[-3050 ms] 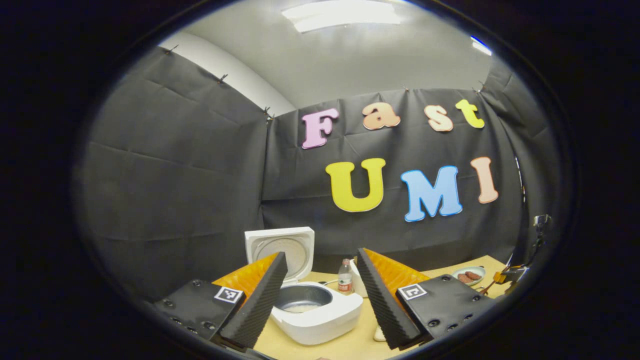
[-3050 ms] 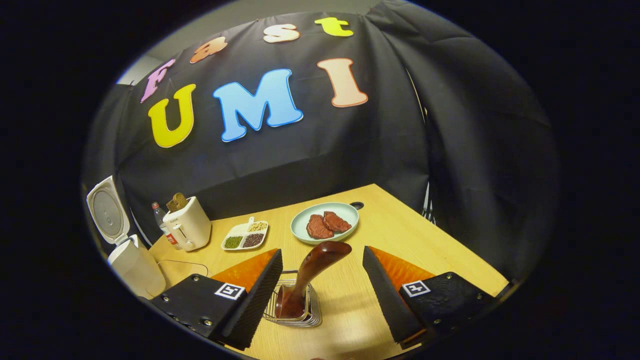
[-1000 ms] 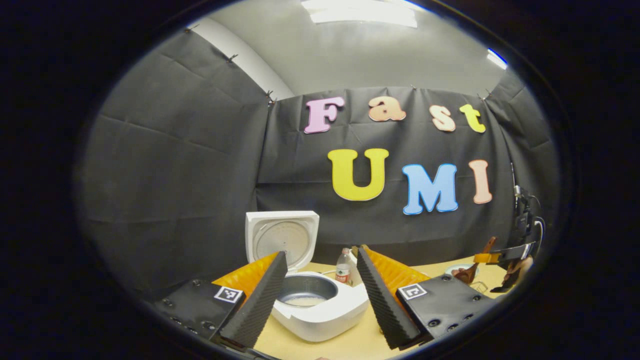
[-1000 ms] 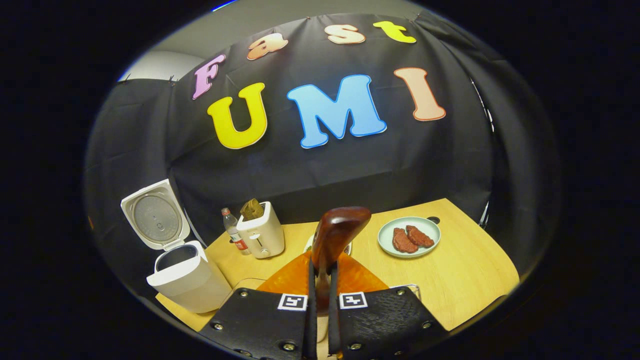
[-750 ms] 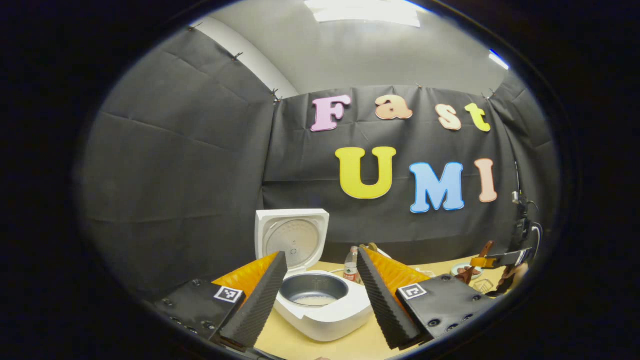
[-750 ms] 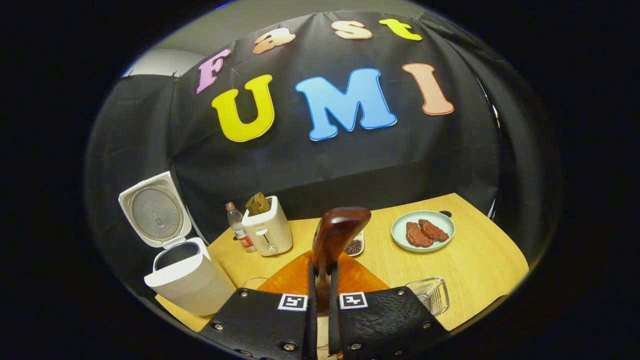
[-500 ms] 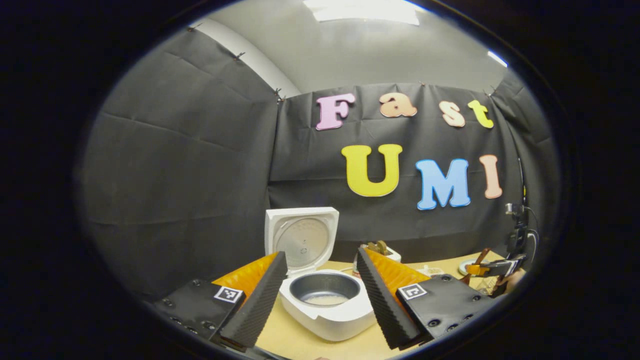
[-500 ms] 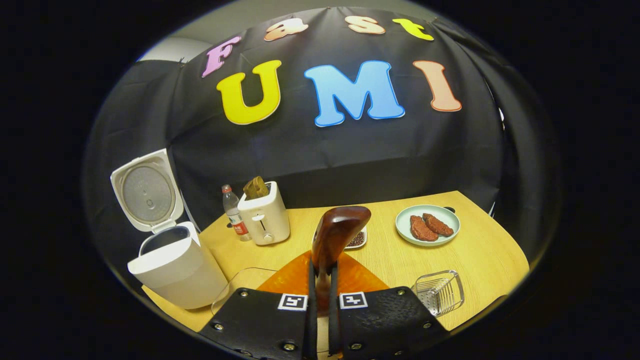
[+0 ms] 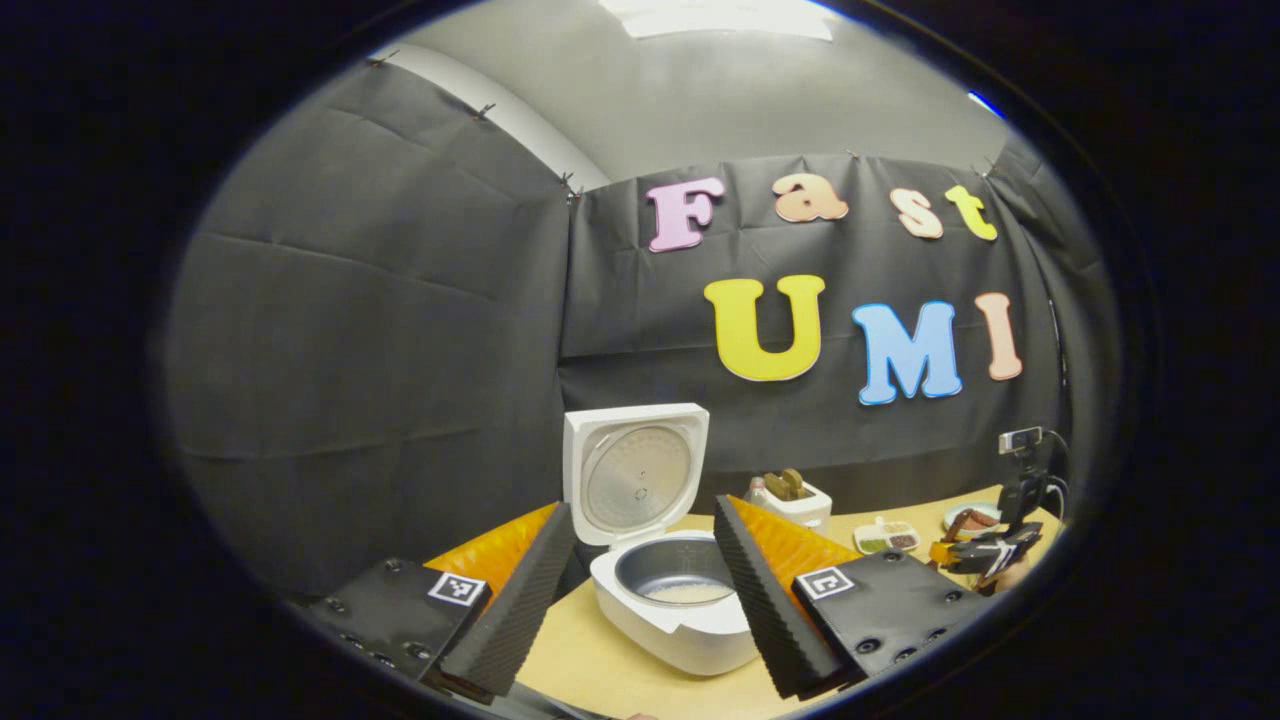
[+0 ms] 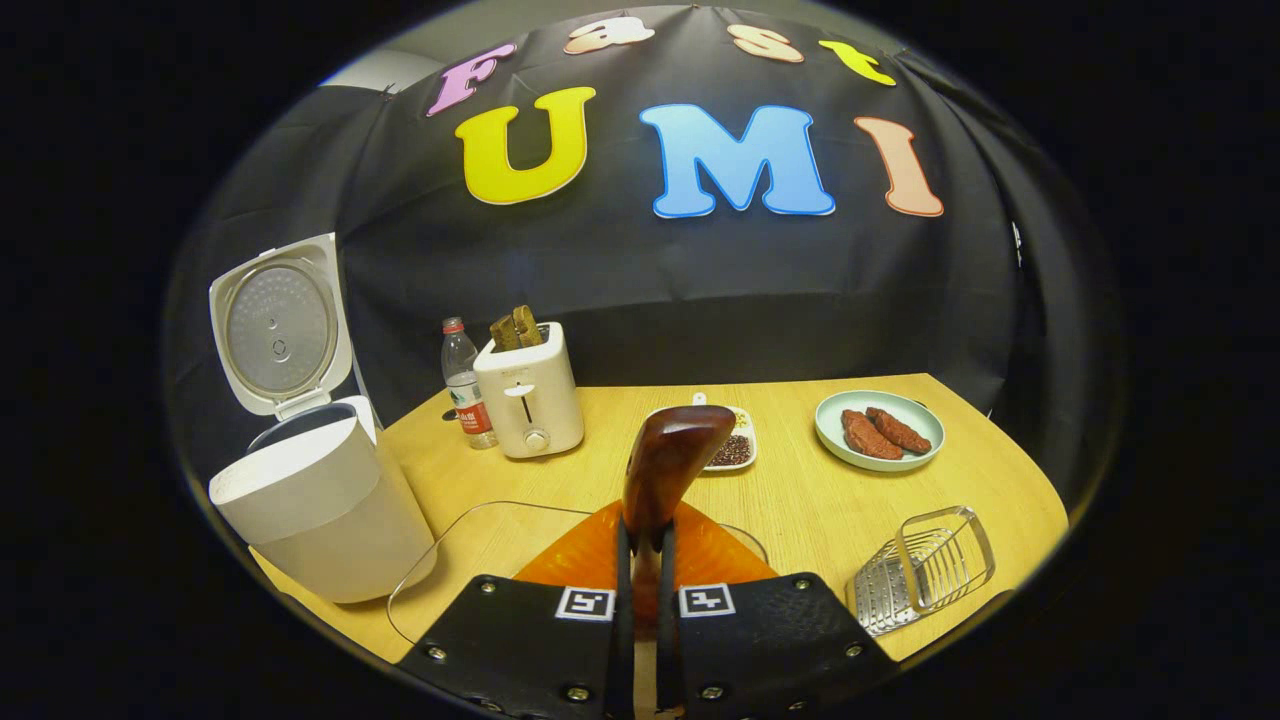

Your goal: Close the left gripper, press the button to open the rice cooker; take a wooden spoon from the chopstick holder with the right hand, scoop a spoonful of rice and pour it into the rice cooker, then put the wooden spoon back into the chopstick holder.

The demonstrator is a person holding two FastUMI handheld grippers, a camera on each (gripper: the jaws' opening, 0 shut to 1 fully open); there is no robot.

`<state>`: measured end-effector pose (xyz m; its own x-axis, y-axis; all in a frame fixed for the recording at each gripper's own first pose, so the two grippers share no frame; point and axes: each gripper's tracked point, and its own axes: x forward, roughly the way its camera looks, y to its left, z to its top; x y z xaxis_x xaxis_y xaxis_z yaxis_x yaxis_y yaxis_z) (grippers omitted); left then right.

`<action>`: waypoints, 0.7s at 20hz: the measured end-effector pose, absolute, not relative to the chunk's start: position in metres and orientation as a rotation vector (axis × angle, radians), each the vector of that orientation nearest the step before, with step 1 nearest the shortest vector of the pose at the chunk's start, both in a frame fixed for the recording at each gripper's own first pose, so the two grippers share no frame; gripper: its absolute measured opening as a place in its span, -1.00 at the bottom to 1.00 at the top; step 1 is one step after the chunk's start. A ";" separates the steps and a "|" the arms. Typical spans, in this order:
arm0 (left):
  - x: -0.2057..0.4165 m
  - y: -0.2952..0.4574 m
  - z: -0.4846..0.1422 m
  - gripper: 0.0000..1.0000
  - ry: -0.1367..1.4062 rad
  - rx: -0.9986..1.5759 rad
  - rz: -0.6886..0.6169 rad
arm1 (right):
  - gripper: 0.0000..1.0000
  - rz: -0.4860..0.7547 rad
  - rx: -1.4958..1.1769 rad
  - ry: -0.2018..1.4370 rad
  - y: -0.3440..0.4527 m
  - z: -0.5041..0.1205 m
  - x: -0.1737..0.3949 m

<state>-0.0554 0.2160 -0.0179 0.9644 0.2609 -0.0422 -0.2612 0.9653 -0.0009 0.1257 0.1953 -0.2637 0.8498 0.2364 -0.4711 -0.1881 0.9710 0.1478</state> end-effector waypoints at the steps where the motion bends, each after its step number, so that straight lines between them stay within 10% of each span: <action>1: -0.055 0.216 -0.018 0.94 0.042 -0.010 0.264 | -0.82 0.227 0.118 0.516 0.201 -0.266 0.125; 14: -0.067 0.223 -0.017 0.94 0.042 -0.018 0.276 | -0.82 0.195 0.714 0.720 0.231 -0.287 0.113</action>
<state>-0.0669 0.2225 -0.0172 0.9613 0.2721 -0.0440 -0.2728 0.9620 -0.0122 0.1130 0.2312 -0.2874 0.7454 0.3970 -0.5354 0.0735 0.7494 0.6581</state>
